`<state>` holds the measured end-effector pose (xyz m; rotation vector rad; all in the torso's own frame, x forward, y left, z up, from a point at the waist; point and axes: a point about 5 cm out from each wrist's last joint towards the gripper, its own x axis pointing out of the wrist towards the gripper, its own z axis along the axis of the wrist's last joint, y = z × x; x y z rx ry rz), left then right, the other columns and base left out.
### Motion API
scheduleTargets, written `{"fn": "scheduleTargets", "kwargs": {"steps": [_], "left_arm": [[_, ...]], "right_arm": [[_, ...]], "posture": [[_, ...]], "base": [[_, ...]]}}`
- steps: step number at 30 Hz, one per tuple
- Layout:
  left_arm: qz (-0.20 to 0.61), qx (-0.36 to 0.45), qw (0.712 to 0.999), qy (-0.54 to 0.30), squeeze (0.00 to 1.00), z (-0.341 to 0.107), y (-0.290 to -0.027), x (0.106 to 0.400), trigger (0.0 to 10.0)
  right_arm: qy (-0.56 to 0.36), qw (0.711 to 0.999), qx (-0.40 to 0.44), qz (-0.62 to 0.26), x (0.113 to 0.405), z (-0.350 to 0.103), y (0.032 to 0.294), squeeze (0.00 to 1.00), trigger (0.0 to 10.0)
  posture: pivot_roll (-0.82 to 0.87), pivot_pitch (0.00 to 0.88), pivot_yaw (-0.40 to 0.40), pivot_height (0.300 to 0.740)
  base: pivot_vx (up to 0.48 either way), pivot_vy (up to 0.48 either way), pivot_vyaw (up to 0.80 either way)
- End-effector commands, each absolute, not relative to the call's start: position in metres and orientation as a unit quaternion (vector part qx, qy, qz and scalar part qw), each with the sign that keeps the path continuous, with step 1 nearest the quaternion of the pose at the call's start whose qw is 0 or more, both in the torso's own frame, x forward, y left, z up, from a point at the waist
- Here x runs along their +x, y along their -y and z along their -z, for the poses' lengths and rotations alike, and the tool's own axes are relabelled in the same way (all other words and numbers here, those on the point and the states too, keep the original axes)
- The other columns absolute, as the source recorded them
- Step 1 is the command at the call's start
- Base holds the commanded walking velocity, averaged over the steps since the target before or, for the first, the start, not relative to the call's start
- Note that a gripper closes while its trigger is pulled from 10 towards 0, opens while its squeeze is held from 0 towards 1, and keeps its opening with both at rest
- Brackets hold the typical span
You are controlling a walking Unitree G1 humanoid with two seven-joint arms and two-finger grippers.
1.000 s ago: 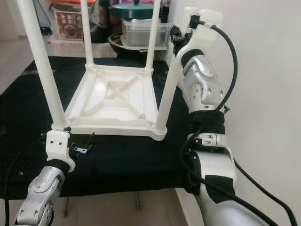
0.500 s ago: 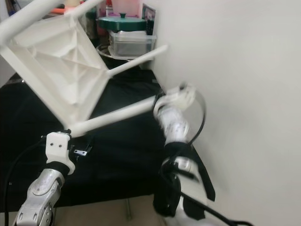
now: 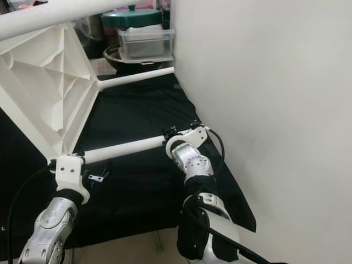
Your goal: Building children table
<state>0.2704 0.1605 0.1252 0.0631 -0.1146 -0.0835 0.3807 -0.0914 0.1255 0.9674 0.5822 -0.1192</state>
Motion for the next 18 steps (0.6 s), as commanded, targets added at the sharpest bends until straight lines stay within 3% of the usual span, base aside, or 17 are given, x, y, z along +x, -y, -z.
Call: {"fn": "scheduleTargets", "kwargs": {"steps": [1, 18], "left_arm": [[0.037, 0.045, 0.997, 0.054, 0.00, -0.124, -0.164, 0.269, 10.0], [0.042, 0.045, 0.997, 0.053, 0.00, -0.123, -0.161, 0.269, 10.0]], "right_arm": [[-0.373, 0.841, 0.376, 0.113, 0.358, -0.080, 0.089, 1.00, 10.0], [-0.336, 0.801, 0.473, 0.148, 0.353, -0.107, 0.124, 1.00, 10.0]], "posture": [[0.15, 0.000, -0.109, 0.740], [0.11, 0.000, -0.095, 0.740]], "base": [[0.000, 0.000, 0.00], [0.000, 0.000, 0.00]]}}
